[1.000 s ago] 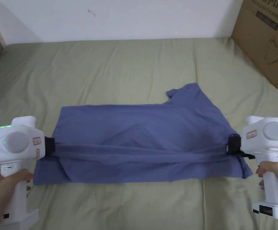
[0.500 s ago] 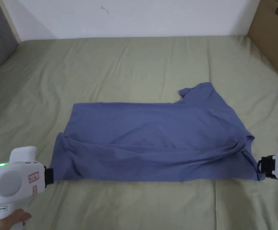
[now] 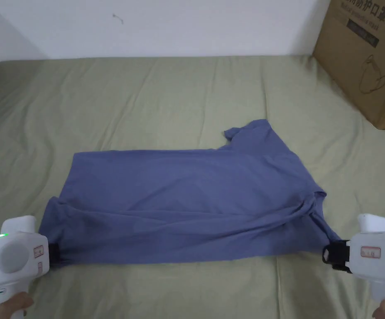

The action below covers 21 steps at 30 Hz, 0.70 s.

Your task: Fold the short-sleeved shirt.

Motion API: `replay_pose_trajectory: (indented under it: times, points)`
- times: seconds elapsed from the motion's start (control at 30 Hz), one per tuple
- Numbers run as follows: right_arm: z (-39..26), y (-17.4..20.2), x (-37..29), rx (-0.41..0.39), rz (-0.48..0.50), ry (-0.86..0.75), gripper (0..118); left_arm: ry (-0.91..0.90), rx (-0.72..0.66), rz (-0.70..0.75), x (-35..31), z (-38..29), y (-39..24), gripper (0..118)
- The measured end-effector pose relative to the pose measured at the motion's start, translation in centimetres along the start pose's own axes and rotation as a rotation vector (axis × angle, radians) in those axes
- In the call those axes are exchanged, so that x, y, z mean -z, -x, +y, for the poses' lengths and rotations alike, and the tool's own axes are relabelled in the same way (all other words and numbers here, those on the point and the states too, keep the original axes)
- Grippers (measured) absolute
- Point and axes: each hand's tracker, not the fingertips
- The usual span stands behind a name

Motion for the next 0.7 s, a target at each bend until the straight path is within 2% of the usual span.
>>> replay_pose_trajectory:
  times: [0.03, 0.07, 0.17, 0.2, 0.23, 0.27, 0.3, 0.33, 0.37, 0.4, 0.43, 0.47, 0.5, 0.53, 0.63, 0.7]
  points:
    - [0.8, 0.3, 0.5, -0.013, -0.01, -0.008, 75, 0.018, -0.035, -0.095, 0.2, 0.3, 0.1, 7]
    - [1.6, 0.5, 1.2, -0.021, -0.019, -0.01, 90, 0.048, -0.047, -0.059, 0.1, 0.4, 0.1, 7]
    - [4.1, 0.2, 3.2, 0.029, -0.02, -0.027, 90, 0.048, -0.066, -0.058, 0.1, 0.6, 0.3, 7]
    - [4.7, 0.0, 3.7, 0.077, -0.023, -0.003, 89, 0.048, -0.072, -0.064, -0.1, 0.6, 0.4, 7]
    - [4.9, -0.3, 4.4, 0.084, 0.012, -0.012, 83, 0.046, -0.073, -0.068, -0.3, 0.6, 0.5, 7]
    - [4.9, -0.6, 5.5, 0.068, 0.007, -0.006, 59, 0.042, -0.078, -0.073, -0.5, 0.7, 0.6, 7]
    - [4.5, -0.2, 7.3, 0.014, -0.102, 0.1, 57, 0.041, -0.08, -0.078, -0.7, 0.9, 0.6, 7]
    - [3.5, 0.3, 8.4, -0.01, -0.137, 0.142, 53, 0.041, -0.08, -0.081, -1.0, 0.9, 0.7, 7]
    - [3.0, 1.0, 7.4, -0.019, -0.118, 0.048, 48, 0.038, -0.082, -0.093, -1.2, 1.1, 0.7, 7]
    - [3.3, 1.6, 6.1, -0.035, -0.11, 0.045, 48, 0.034, -0.077, -0.087, -1.4, 1.2, 0.5, 7]
    - [3.7, 1.9, 5.5, -0.022, -0.005, 0.056, 16, 0.028, -0.07, -0.084, -1.7, 1.4, 0.4, 7]
    - [4.0, 2.5, 5.1, -0.012, -0.015, 0.052, 13, 0.027, -0.066, -0.085, -1.9, 1.5, 0.6, 7]
    - [4.1, 2.9, 4.9, -0.102, -0.067, 0.044, 13, 0.02, -0.055, -0.077, -2.3, 1.7, 0.5, 7]
    - [4.1, 3.3, 3.9, -0.141, -0.108, 0.025, 13, 0.011, -0.048, -0.08, -2.8, 1.8, 0.5, 7]
    - [4.6, 2.2, 1.9, -0.025, -0.03, 0.008, 13, -0.01, -0.029, -0.09, -4.7, 1.8, 0.8, 7]
    - [4.6, 1.2, 0.3, 0.016, 0.0, -0.01, 13, -0.013, -0.008, -0.096, -6.0, 1.5, 0.9, 7]
